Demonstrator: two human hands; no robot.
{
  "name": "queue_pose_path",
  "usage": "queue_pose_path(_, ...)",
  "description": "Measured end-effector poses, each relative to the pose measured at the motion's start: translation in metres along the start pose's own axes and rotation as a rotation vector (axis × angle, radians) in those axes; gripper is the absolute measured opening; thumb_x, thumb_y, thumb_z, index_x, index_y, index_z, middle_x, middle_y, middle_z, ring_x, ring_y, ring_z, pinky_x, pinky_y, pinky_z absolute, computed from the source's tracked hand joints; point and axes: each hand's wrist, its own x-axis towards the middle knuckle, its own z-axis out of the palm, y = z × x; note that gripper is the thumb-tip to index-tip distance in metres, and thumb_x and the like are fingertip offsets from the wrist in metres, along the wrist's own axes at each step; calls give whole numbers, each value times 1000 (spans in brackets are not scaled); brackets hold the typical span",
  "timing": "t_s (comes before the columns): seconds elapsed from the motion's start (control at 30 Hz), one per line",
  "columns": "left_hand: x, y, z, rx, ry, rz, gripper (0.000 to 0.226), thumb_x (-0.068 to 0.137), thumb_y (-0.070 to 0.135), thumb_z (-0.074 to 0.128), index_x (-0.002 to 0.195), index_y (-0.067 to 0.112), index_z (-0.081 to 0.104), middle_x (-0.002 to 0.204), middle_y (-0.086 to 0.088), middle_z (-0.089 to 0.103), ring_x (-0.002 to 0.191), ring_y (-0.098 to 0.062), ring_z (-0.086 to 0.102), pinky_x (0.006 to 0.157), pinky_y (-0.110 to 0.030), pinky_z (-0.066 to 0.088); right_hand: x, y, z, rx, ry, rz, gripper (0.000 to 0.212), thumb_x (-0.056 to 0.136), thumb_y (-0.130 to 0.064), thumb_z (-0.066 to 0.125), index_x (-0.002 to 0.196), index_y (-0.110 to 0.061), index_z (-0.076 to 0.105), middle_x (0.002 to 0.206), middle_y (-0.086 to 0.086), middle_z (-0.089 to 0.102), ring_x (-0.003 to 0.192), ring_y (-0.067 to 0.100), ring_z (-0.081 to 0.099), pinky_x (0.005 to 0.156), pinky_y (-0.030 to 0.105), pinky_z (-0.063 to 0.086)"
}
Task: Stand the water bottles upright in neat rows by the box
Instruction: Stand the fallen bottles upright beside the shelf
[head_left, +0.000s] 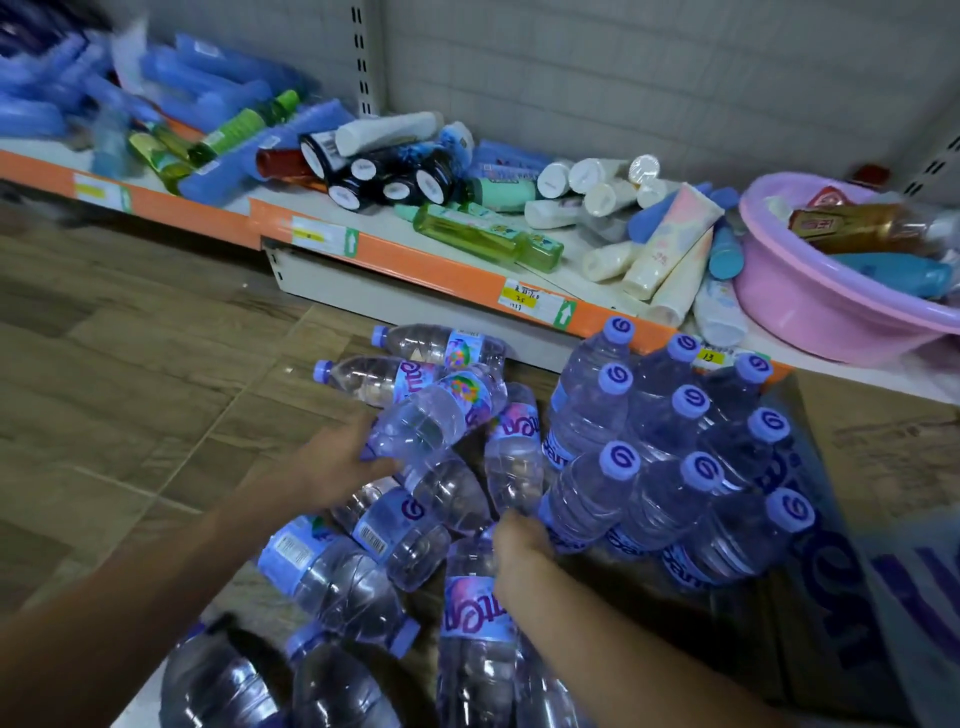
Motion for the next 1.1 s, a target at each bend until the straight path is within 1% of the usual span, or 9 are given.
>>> queue_pose_path(0.17, -5, 2, -15, -57, 131, 60, 41, 87, 42, 54, 121, 22, 42, 103, -9, 63, 91, -27, 58, 80, -34, 43, 2, -2, -2, 169, -108, -67, 55, 95, -41, 44, 126, 4, 50, 132, 21, 53, 122, 36, 51, 101, 38, 42)
queue_pose_path(0.3, -7, 21, -25, -71, 284, 117, 24, 90, 42, 48, 98, 20, 48, 72, -3, 52, 73, -27, 52, 69, -34, 39, -15, -3, -1, 115, 43, -124, 52, 92, -42, 45, 119, 2, 50, 122, 23, 58, 114, 39, 54, 93, 40, 43)
queue_pose_path(0.4, 0, 39, -32, 36, 352, 211, 26, 92, 39, 47, 89, 13, 42, 72, -6, 49, 75, -28, 47, 66, -35, 33, -33, -23, -7, 285, -63, -137, 63, 86, -53, 38, 105, 4, 55, 88, 18, 60, 83, 35, 65, 62, 35, 48)
queue_pose_path(0.47, 4, 52, -35, 103, 366, 258, 26, 92, 38, 46, 88, 12, 40, 74, -7, 49, 74, -30, 46, 65, -35, 32, -40, -45, -18, 514, -217, -77, 34, 97, -34, 37, 90, -3, 48, 67, 12, 48, 48, 25, 56, 33, 22, 42)
queue_pose_path(0.6, 11, 68, -35, 178, 346, 318, 24, 91, 35, 46, 83, 18, 32, 80, -5, 45, 76, -28, 44, 64, -33, 29, -59, -76, -67, 564, -325, -106, 28, 99, -7, 34, 73, -2, 43, 70, 12, 43, 54, 23, 44, 23, 20, 37)
queue_pose_path(0.73, 23, 69, -35, 168, 334, 304, 25, 91, 34, 45, 85, 14, 33, 83, -9, 51, 75, -27, 42, 66, -36, 36, -70, -101, -94, 316, -240, -244, 7, 98, -9, 42, 96, -5, 47, 69, 14, 45, 24, 18, 51, 23, 22, 40)
queue_pose_path(0.97, 36, 65, -23, 191, 188, 402, 23, 90, 29, 47, 96, 7, 42, 97, -17, 56, 91, -35, 54, 79, -44, 44, -64, -189, -123, -334, 18, -674, 29, 93, -12, 49, 67, -5, 41, 60, 15, 45, 21, 10, 46, 28, 17, 42)
queue_pose_path(1.03, 39, 65, -19, 200, 151, 417, 25, 91, 27, 47, 102, 5, 44, 101, -18, 55, 93, -35, 54, 80, -43, 42, -60, -206, -125, -649, 100, -837, 31, 93, -17, 49, 64, -7, 40, 61, 18, 53, 34, 19, 55, 37, 21, 44)
queue_pose_path(1.1, 42, 64, -19, 168, 139, 433, 29, 91, 27, 46, 107, 3, 45, 105, -19, 54, 97, -34, 53, 82, -42, 41, -53, -217, -121, -1034, 189, -984, 24, 92, -22, 50, 75, -7, 43, 83, 22, 59, 64, 28, 53, 57, 29, 38)
